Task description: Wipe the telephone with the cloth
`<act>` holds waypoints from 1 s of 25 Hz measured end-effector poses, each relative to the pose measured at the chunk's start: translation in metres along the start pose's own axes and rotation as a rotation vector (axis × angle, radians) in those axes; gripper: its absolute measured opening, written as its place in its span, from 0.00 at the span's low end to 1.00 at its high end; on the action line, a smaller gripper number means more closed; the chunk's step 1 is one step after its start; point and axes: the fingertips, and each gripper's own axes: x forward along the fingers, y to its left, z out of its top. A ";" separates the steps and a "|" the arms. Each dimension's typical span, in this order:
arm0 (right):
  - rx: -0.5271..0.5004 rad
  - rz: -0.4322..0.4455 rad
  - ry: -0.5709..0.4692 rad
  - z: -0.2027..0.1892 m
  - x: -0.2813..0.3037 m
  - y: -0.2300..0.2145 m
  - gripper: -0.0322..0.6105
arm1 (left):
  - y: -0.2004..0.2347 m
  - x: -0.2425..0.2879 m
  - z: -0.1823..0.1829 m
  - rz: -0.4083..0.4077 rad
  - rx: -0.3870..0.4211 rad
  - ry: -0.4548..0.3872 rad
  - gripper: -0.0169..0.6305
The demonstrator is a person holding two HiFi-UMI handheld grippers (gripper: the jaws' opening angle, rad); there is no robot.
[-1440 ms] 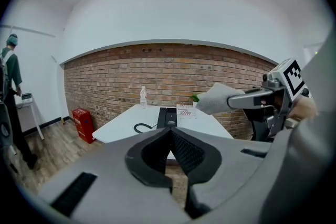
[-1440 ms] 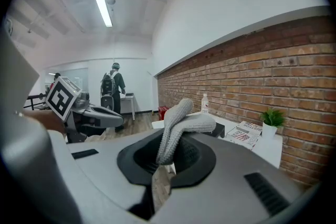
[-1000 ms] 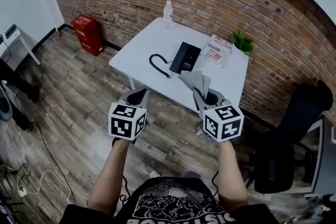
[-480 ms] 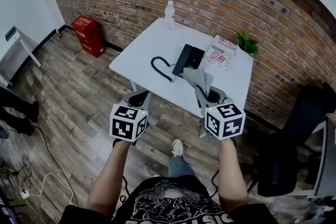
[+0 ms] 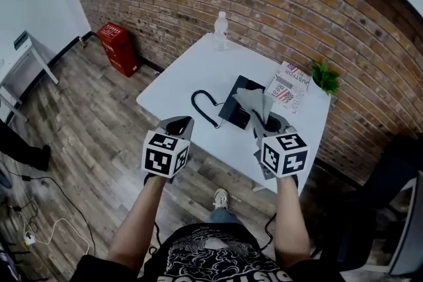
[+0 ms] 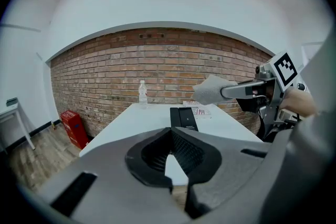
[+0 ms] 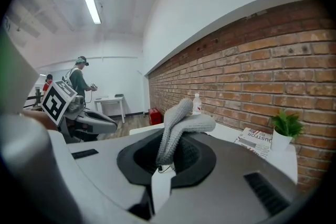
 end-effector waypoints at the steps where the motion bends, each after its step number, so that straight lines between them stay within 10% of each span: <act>1: 0.000 0.002 0.004 0.003 0.007 -0.008 0.07 | 0.002 0.009 0.005 0.001 -0.002 0.002 0.03; 25: 0.033 0.006 0.136 -0.008 0.151 -0.136 0.07 | 0.044 0.146 0.042 0.049 -0.053 0.062 0.03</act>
